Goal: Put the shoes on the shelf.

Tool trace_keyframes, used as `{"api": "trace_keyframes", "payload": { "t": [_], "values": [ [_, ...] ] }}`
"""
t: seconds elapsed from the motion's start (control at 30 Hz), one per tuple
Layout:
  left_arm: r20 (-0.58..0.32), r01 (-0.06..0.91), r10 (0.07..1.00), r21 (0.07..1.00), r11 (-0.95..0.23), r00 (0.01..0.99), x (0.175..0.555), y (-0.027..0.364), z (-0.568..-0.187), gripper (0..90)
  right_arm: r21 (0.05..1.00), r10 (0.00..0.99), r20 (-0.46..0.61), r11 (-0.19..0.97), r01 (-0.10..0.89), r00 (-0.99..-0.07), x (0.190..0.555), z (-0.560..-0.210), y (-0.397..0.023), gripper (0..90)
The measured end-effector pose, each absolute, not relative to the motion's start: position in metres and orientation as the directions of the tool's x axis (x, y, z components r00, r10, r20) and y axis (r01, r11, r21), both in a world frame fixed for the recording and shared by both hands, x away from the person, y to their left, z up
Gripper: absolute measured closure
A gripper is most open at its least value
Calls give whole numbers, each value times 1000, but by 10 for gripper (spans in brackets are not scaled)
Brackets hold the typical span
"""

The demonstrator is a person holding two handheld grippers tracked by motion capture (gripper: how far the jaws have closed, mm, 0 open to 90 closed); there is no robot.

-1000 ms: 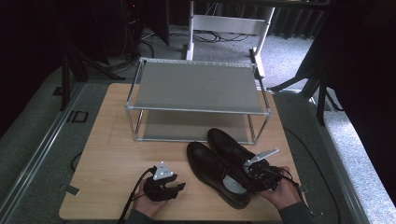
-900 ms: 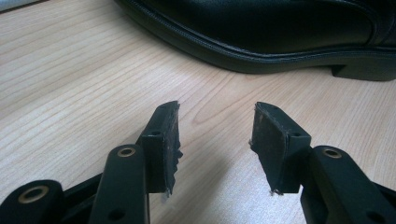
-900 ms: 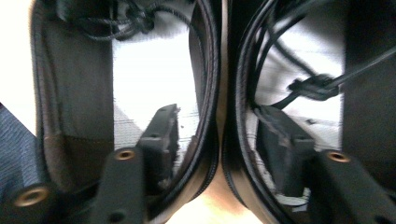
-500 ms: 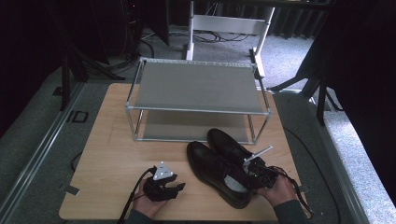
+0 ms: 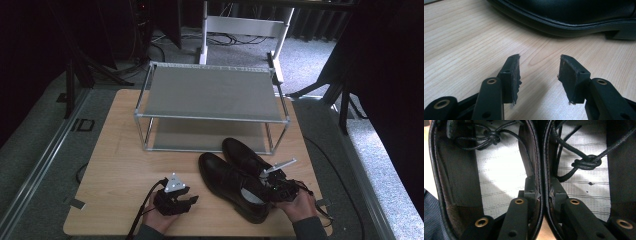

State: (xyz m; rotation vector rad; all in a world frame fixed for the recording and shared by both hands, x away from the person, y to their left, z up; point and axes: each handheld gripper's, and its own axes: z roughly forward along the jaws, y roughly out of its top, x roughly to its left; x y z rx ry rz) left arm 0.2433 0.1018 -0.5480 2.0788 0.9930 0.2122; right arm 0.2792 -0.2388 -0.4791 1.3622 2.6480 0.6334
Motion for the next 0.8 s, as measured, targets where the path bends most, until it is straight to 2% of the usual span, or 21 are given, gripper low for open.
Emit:
{"api": "trace_keyframes", "payload": {
  "t": [0.8],
  "values": [
    [-179,581,723,732,-356,667,245,105,-547,519,502,824,134,423,755,-550,292,-469,-236,805]
  ]
}}
